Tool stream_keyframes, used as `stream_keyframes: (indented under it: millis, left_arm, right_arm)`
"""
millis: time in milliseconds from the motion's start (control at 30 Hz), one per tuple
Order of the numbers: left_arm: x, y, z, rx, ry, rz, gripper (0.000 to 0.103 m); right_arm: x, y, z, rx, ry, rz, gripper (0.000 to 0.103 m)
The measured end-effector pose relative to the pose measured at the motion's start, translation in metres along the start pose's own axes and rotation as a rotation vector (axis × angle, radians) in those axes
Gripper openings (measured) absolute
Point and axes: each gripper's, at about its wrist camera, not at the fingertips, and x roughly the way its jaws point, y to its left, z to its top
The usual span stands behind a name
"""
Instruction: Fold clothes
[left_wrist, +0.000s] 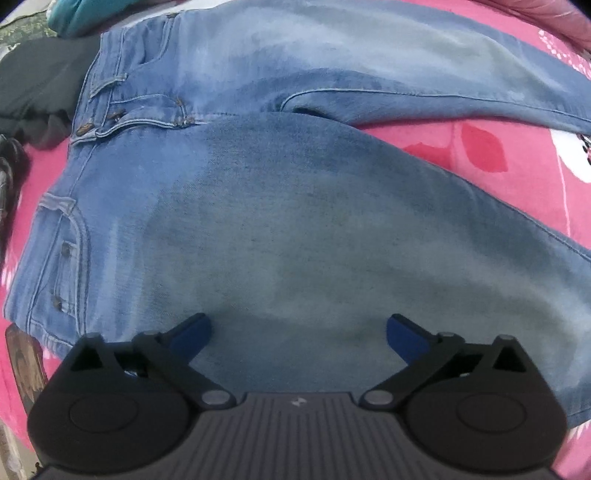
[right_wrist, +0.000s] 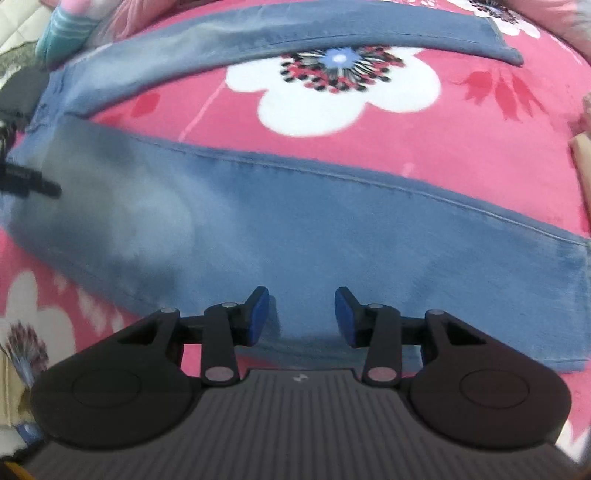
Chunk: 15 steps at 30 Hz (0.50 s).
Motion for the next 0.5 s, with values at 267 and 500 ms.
stream_keyframes:
  millis: [267, 500]
  left_arm:
    - [0.001, 0.001, 0.000, -0.031, 0.001, 0.027, 0.103]
    - [0.001, 0.001, -0.001, -0.044, 0.006, 0.044, 0.103]
  right_arm:
    - [-0.002, 0.028, 0.004, -0.028, -0.015, -0.007, 0.040]
    - [-0.004, 0.034, 0.004, 0.041, -0.026, -0.006, 0.040]
